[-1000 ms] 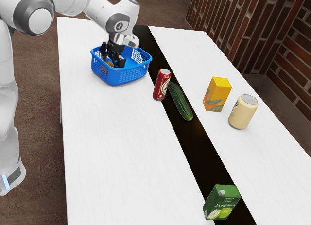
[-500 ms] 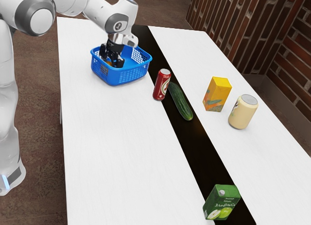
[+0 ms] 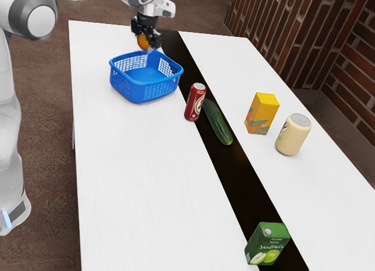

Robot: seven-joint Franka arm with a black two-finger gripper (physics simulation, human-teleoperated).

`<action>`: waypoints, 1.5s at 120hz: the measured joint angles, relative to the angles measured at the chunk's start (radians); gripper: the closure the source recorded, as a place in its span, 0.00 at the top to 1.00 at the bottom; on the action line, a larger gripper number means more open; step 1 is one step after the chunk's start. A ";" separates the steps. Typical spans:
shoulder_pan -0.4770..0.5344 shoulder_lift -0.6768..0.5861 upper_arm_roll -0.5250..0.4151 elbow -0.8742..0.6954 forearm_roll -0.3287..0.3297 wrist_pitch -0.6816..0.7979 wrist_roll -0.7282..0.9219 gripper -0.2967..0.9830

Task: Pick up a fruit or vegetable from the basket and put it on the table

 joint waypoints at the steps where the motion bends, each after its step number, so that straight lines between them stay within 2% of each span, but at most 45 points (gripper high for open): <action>1: -0.001 -0.003 -0.001 0.002 -0.001 -0.003 0.001 0.42; 11: -0.045 -0.032 -0.005 0.011 -0.014 -0.032 0.009 0.47; 31: -0.286 -0.103 -0.007 0.015 -0.024 -0.073 0.034 0.50; 80: -0.564 -0.158 -0.007 0.021 -0.017 -0.151 0.081 0.49; 110: -0.643 -0.151 -0.008 0.021 -0.017 -0.173 0.098 0.49; 132: -0.652 -0.151 -0.008 0.019 -0.017 -0.178 0.106 0.49; 152: -0.652 -0.158 -0.007 0.019 -0.021 -0.182 0.113 0.68; 180: -0.649 -0.168 0.001 0.020 -0.026 -0.189 0.117 0.75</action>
